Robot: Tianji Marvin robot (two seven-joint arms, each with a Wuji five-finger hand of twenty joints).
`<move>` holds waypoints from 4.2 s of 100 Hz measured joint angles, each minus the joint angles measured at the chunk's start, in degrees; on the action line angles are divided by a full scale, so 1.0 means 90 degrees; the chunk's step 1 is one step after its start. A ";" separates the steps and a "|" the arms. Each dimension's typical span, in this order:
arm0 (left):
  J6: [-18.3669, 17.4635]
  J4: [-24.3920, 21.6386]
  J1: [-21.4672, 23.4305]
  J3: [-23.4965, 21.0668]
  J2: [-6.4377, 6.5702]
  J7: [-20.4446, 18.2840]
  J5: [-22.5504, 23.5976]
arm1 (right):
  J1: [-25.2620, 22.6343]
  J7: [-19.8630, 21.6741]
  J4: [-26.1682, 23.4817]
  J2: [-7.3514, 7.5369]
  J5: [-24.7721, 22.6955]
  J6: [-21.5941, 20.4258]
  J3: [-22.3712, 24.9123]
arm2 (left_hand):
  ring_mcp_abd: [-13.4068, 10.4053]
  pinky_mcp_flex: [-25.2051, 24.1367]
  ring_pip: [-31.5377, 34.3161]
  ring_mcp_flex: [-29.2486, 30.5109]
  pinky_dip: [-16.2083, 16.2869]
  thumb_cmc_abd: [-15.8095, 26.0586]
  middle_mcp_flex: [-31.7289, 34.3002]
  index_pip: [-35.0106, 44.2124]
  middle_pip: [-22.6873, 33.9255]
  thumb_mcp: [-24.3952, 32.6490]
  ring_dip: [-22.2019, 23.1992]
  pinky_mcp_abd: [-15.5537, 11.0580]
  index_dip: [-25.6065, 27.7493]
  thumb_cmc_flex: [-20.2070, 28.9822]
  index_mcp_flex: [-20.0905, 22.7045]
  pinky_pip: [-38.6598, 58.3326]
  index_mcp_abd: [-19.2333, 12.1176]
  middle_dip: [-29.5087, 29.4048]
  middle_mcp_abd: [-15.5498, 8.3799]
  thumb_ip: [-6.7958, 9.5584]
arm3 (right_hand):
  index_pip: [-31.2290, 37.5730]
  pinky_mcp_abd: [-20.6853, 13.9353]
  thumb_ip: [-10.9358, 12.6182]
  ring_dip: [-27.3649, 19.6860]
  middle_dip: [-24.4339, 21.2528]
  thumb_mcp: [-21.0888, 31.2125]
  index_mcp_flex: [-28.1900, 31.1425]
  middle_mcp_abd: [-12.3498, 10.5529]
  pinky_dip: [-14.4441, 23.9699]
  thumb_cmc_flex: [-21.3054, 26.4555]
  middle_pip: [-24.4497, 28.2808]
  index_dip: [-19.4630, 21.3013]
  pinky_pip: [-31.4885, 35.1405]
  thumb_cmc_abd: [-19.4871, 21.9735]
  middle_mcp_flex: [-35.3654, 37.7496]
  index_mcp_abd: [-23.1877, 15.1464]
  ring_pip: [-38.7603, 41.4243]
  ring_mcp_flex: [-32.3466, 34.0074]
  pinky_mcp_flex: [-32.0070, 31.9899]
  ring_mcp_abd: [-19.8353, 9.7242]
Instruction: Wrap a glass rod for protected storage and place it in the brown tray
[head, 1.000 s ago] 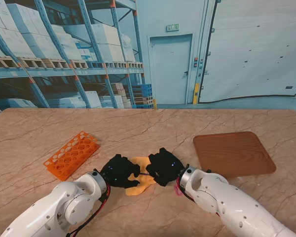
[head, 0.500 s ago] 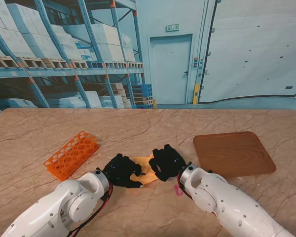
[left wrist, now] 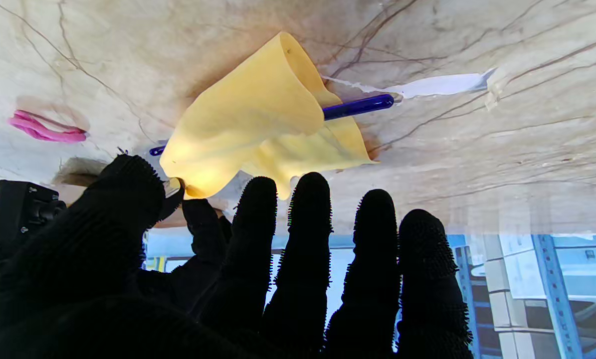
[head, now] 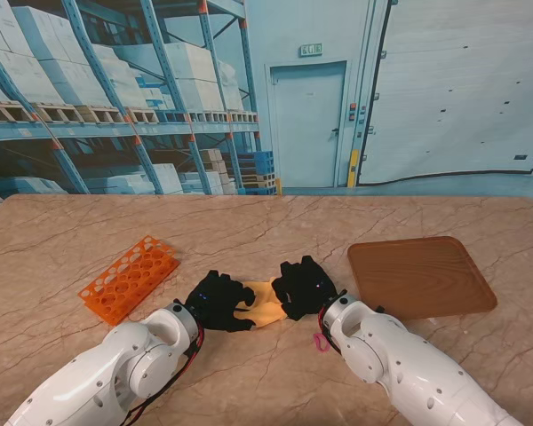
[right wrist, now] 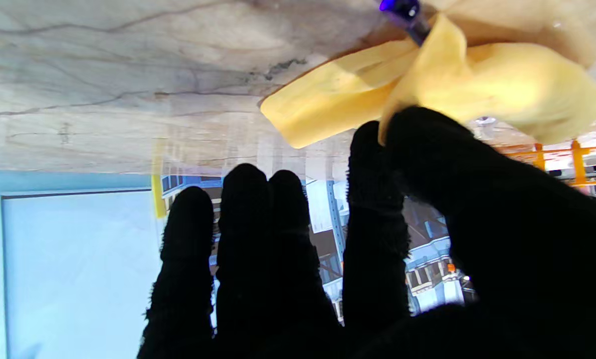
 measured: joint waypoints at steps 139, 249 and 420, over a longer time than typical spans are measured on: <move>0.0730 0.1204 -0.1129 0.1074 -0.0211 0.0806 0.0009 | 0.0200 0.0563 0.0055 -0.0114 0.0288 0.1349 -0.0260 | -0.0021 -0.0380 -0.0044 -0.0358 -0.0329 0.0782 -0.0742 -0.0021 -0.0158 0.0334 -0.0095 -0.0049 0.0043 0.0763 -0.0884 -0.0245 -0.0501 -0.0362 0.0075 0.0060 | -0.0464 0.0163 0.0001 -0.0133 -0.0080 -0.0843 -0.1074 0.0448 -0.0242 -0.0370 0.0060 0.0607 0.0221 0.0408 -0.0048 0.0329 0.0000 -0.0002 -0.0009 0.0346; 0.1420 0.2337 -0.2072 0.2237 -0.0357 0.1157 -0.0150 | 0.1192 0.0648 0.1041 -0.0309 0.1039 0.1412 -0.1283 | -0.0147 -0.1022 -0.0142 -0.1157 -0.0802 0.0347 -0.1870 -0.0353 -0.0173 0.0937 -0.0243 -0.0121 -0.0756 0.0440 -0.0916 -0.0543 0.0058 -0.0611 0.0078 0.0096 | -0.1982 0.0084 -0.0003 -0.0517 -0.0184 -0.1471 -0.3275 0.0724 -0.0356 -0.0836 -0.0228 0.1765 0.0225 0.1367 -0.1498 0.0643 -0.0229 -0.0382 -0.0169 0.0132; 0.1117 0.1859 -0.1306 0.1167 -0.0559 0.1579 -0.0791 | 0.0557 0.0662 0.0382 -0.0293 0.1099 0.0934 -0.0239 | -0.0209 -0.0890 -0.0052 -0.0816 -0.0824 -0.0482 -0.1174 0.2921 0.0175 0.1474 -0.0326 -0.0134 0.0225 0.1657 -0.0197 -0.0658 -0.0252 -0.0033 0.0038 -0.0164 | 0.0054 0.0071 -0.0638 -0.0594 -0.0262 -0.1184 -0.1192 0.0482 -0.0370 0.0398 -0.0307 0.0824 0.0225 0.1277 -0.0813 -0.0690 -0.0233 -0.0438 -0.0186 0.0166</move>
